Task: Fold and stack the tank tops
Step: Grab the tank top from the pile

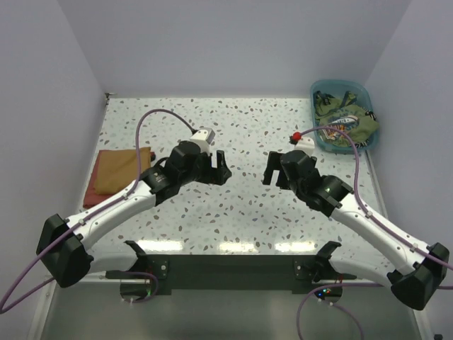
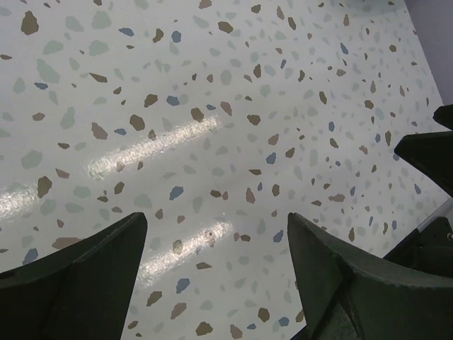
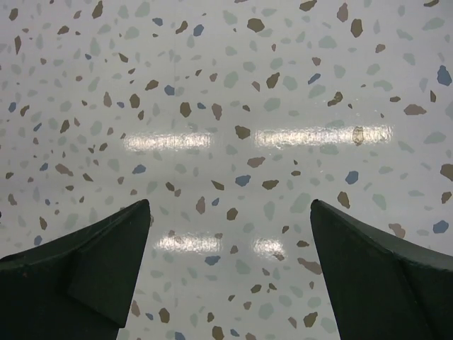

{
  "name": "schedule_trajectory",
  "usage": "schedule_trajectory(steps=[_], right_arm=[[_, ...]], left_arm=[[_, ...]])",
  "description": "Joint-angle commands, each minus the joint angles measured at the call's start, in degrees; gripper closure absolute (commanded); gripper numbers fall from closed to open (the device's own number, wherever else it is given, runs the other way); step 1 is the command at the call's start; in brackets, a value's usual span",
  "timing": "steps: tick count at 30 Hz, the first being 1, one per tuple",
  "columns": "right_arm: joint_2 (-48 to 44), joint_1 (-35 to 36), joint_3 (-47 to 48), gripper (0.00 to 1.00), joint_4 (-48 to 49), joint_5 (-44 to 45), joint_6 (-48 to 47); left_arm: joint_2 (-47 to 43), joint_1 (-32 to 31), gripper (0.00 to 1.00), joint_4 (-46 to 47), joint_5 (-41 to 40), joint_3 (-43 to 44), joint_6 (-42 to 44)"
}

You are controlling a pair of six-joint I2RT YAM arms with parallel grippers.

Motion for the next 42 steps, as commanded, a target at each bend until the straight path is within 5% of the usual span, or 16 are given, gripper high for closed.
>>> schedule_trajectory(steps=[1, 8, 10, 18, 35, 39, 42], right_arm=[[-2.2, 0.1, 0.3, 0.01, 0.8, 2.3, -0.7], [10.1, -4.2, 12.3, 0.01, -2.4, 2.2, -8.1], [17.7, -14.0, 17.0, 0.01, -2.7, -5.6, -11.8], [44.2, -41.5, 43.5, 0.01, -7.0, -6.9, -12.8], [64.1, -51.3, 51.4, 0.03, -1.0, 0.2, -7.3], [67.4, -51.3, 53.7, 0.18, -1.5, -1.3, -6.4], [66.3, -51.3, 53.0, 0.45, -1.1, -2.7, -5.3]], left_arm=[[-1.1, -0.1, 0.14, -0.5, 0.6, 3.7, 2.2], [-2.9, -0.1, 0.14, -1.8, 1.0, 4.7, 2.8], [-3.1, -0.1, 0.13, -1.7, 2.3, 4.8, 2.6], [-5.1, -0.1, 0.13, -2.5, 2.5, 5.3, 2.1], [-4.9, -0.1, 0.11, -3.0, 1.5, 6.5, 4.1], [-4.3, 0.0, 0.11, -2.2, 1.7, 5.8, 4.2], [-4.2, 0.0, 0.11, -2.0, 1.6, 5.5, 4.2]])
